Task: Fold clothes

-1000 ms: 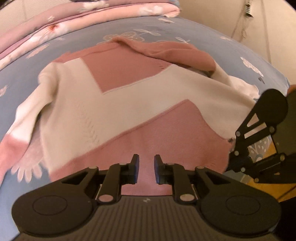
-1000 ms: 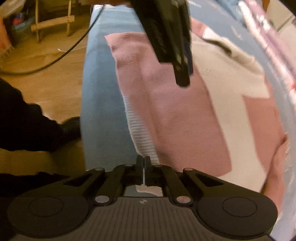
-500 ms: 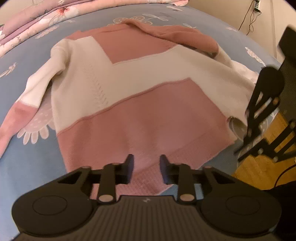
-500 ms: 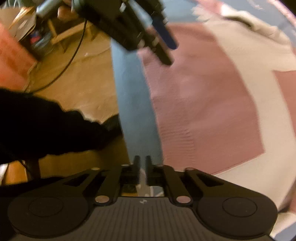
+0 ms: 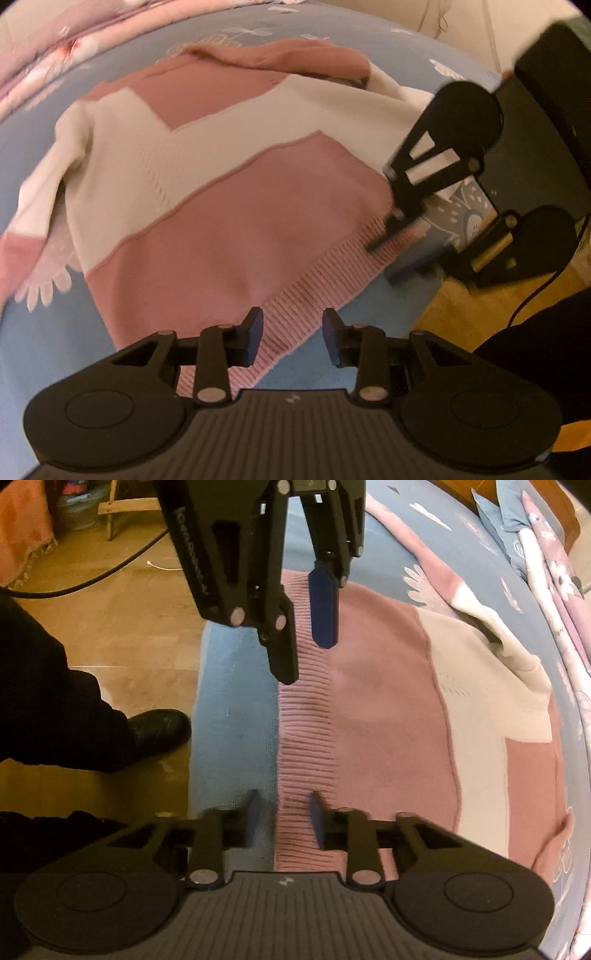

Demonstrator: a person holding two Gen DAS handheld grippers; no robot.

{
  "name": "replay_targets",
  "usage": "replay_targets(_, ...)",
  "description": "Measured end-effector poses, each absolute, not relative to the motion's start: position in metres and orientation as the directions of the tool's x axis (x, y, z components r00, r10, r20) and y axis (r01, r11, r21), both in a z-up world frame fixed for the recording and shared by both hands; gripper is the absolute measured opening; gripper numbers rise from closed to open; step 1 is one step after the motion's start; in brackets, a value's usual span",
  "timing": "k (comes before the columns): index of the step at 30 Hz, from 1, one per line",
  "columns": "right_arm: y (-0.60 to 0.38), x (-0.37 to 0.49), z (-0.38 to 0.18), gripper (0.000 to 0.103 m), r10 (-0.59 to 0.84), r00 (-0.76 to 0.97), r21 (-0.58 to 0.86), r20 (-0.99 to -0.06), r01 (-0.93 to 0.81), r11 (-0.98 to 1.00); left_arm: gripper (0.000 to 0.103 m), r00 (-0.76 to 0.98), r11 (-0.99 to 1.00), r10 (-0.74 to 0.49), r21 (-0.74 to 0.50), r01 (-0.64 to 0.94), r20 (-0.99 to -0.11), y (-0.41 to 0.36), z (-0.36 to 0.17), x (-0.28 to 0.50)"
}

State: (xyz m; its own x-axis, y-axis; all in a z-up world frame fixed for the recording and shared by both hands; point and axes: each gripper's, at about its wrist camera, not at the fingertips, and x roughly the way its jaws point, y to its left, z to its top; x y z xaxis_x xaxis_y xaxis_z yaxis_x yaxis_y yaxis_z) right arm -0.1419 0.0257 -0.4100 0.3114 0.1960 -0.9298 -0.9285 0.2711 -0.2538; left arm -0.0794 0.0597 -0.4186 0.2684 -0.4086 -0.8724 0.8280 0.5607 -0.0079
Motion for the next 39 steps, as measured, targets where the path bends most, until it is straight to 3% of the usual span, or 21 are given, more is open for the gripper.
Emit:
replay_targets(8, 0.008, -0.109, -0.374, 0.003, 0.194, 0.376, -0.256, -0.906, -0.853, 0.456, 0.041, 0.284, 0.284, -0.478, 0.16, 0.945, -0.831, 0.023, -0.427, -0.098)
replay_targets(10, 0.004, -0.102, -0.369, 0.003, 0.193, 0.381, -0.249, -0.904, -0.838, 0.486, 0.032, 0.327, 0.305, -0.464, 0.198, 0.931, -0.823, 0.016, -0.431, -0.093)
replay_targets(11, 0.003, -0.099, -0.368, 0.003, 0.193, 0.379, -0.243, -0.905, -0.833, 0.497, 0.012, 0.326, 0.346, -0.449, 0.175, 0.922, -0.832, 0.014, -0.433, -0.084)
replay_targets(12, 0.001, -0.098, -0.367, 0.003, 0.195, 0.378, -0.237, -0.905, -0.828, 0.508, 0.003, 0.31, 0.38, -0.447, 0.136, 0.915, -0.839, 0.015, -0.433, -0.076)
replay_targets(19, 0.009, -0.113, -0.368, 0.011, 0.301, 0.277, -0.103, -0.913, -0.867, 0.487, 0.004, 0.268, 0.476, -0.456, 0.022, 0.879, -0.848, 0.025, -0.429, -0.036)
replay_targets(24, 0.036, -0.114, -0.404, 0.015, 0.273, 0.316, -0.154, -0.909, -0.862, 0.483, 0.004, 0.256, 0.48, -0.456, 0.007, 0.877, -0.853, 0.025, -0.431, -0.025)
replay_targets(30, 0.044, -0.11, -0.419, 0.03, 0.28, 0.321, -0.176, -0.905, -0.88, 0.441, 0.005, 0.246, 0.481, -0.458, -0.005, 0.877, -0.854, 0.029, -0.432, -0.022)
replay_targets(31, 0.044, -0.11, -0.419, 0.029, 0.269, 0.327, -0.187, -0.906, -0.879, 0.44, 0.005, 0.245, 0.479, -0.457, -0.005, 0.878, -0.855, 0.029, -0.431, -0.021)
replay_targets(32, 0.044, -0.109, -0.418, 0.013, 0.258, 0.333, -0.198, -0.907, -0.877, 0.438, 0.005, 0.242, 0.478, -0.46, -0.009, 0.878, -0.854, 0.03, -0.43, -0.021)
replay_targets(33, 0.043, -0.11, -0.417, 0.008, 0.247, 0.319, -0.188, -0.915, -0.879, 0.438, 0.005, 0.239, 0.477, -0.463, -0.013, 0.879, -0.854, 0.03, -0.429, -0.021)
replay_targets(39, 0.038, -0.102, -0.396, 0.005, 0.318, 0.189, -0.036, -0.929, -0.902, 0.431, 0.006, 0.224, 0.446, -0.48, -0.016, 0.895, -0.848, 0.033, -0.42, -0.024)
